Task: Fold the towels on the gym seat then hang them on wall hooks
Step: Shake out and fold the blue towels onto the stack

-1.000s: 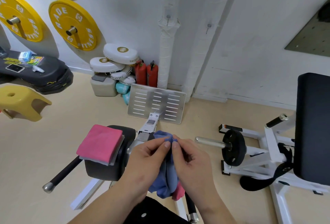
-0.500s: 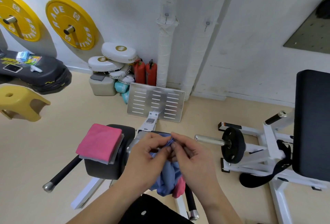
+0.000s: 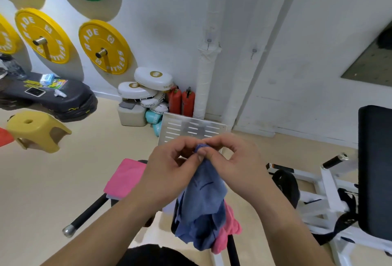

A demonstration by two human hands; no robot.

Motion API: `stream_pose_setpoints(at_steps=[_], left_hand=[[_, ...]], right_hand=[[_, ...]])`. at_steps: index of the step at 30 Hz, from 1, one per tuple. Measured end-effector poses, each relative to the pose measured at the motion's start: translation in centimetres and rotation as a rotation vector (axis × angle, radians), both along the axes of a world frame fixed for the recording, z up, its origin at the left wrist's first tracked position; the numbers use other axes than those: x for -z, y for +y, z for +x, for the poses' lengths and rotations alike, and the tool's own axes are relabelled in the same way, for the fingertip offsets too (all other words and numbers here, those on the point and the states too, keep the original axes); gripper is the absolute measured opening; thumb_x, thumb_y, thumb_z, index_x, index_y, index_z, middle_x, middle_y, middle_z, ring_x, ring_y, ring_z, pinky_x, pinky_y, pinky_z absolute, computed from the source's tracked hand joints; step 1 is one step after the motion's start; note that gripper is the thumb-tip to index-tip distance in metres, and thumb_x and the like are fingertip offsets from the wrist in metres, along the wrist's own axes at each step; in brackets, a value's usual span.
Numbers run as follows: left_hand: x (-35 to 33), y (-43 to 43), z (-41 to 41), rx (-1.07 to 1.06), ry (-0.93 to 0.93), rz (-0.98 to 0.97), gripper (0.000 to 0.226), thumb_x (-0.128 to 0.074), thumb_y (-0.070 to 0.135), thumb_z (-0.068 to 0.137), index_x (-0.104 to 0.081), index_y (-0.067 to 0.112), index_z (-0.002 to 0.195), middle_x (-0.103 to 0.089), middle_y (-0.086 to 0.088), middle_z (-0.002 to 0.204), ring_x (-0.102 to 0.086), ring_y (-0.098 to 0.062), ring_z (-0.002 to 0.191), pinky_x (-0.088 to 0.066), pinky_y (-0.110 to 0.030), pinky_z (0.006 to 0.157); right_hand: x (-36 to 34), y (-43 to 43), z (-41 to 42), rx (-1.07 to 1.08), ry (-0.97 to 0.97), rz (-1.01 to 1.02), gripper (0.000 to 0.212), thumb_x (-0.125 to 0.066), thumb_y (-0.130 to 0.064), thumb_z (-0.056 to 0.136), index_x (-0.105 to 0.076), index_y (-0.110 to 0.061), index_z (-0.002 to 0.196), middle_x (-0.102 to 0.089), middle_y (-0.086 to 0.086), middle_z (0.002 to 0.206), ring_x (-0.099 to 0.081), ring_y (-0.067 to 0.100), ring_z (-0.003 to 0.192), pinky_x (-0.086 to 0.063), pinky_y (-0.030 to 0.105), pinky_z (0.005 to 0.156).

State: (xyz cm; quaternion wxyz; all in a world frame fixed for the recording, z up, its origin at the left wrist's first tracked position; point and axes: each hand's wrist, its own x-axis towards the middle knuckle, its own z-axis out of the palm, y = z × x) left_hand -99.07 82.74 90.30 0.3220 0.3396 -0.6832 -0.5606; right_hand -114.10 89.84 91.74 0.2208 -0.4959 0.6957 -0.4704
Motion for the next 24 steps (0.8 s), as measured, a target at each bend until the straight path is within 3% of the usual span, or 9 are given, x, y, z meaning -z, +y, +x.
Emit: stream_pose_setpoints(at_steps=[3,7,11,15,19,24], left_hand=[[0.0,-1.1,1.0,0.040,0.011,0.026,0.028,-0.070,-0.001,0.091,-0.075,0.022,0.107,-0.078,0.002,0.092,-0.074,-0.014,0.087,-0.061,-0.024,0.079],[0.6,-3.5,3.4,0.100,-0.003,0.185,0.045,-0.077,-0.010,0.081,-0.065,0.017,0.116,-0.073,-0.004,0.087,-0.066,-0.015,0.076,-0.058,-0.024,0.075],[1.8,-5.1,6.2,0.326,-0.245,0.000,0.019,-0.071,-0.001,0.084,-0.071,0.014,0.096,-0.071,-0.004,0.084,-0.061,-0.004,0.071,-0.052,-0.021,0.066],[3.0,-5.8,8.5,0.187,-0.290,-0.125,0.015,-0.063,0.000,0.082,-0.067,0.015,0.083,-0.069,-0.004,0.079,-0.055,0.002,0.061,-0.045,-0.011,0.058],[6.6,-7.2,11.2,0.256,-0.426,-0.208,0.022,-0.062,0.009,0.084,-0.063,0.029,0.074,-0.066,0.012,0.067,-0.056,-0.002,0.060,-0.042,-0.014,0.056],[10.6,-7.8,13.3,0.366,-0.451,-0.196,0.036,-0.053,0.003,0.096,-0.054,0.033,0.075,-0.057,0.027,0.065,-0.049,-0.002,0.060,-0.034,-0.018,0.056]], right_hand=[[-0.5,-0.8,0.9,0.032,0.056,-0.001,0.010,-0.081,-0.020,0.085,-0.081,-0.030,0.084,-0.073,-0.008,0.083,-0.066,0.006,0.089,-0.047,0.011,0.077],[-0.8,-1.7,2.5,0.128,0.141,0.010,0.011,-0.078,-0.019,0.087,-0.077,-0.023,0.077,-0.070,-0.008,0.076,-0.064,0.007,0.082,-0.045,0.011,0.070],[-1.2,-2.2,4.5,0.146,-0.005,-0.034,0.012,-0.071,-0.020,0.095,-0.070,-0.025,0.084,-0.073,-0.013,0.085,-0.067,0.004,0.090,-0.047,0.010,0.077],[-1.1,-2.7,6.7,0.241,-0.015,-0.075,0.013,-0.068,-0.019,0.097,-0.068,-0.025,0.086,-0.072,-0.012,0.085,-0.068,0.007,0.090,-0.051,0.016,0.080],[-1.2,-2.8,8.6,0.349,-0.028,-0.109,0.017,-0.067,-0.017,0.097,-0.066,-0.029,0.085,-0.071,-0.012,0.079,-0.066,0.006,0.076,-0.050,0.017,0.070],[-1.1,-1.7,10.4,0.354,-0.015,-0.050,0.013,-0.065,-0.021,0.098,-0.067,-0.029,0.089,-0.070,-0.011,0.083,-0.066,0.005,0.080,-0.051,0.017,0.070]])
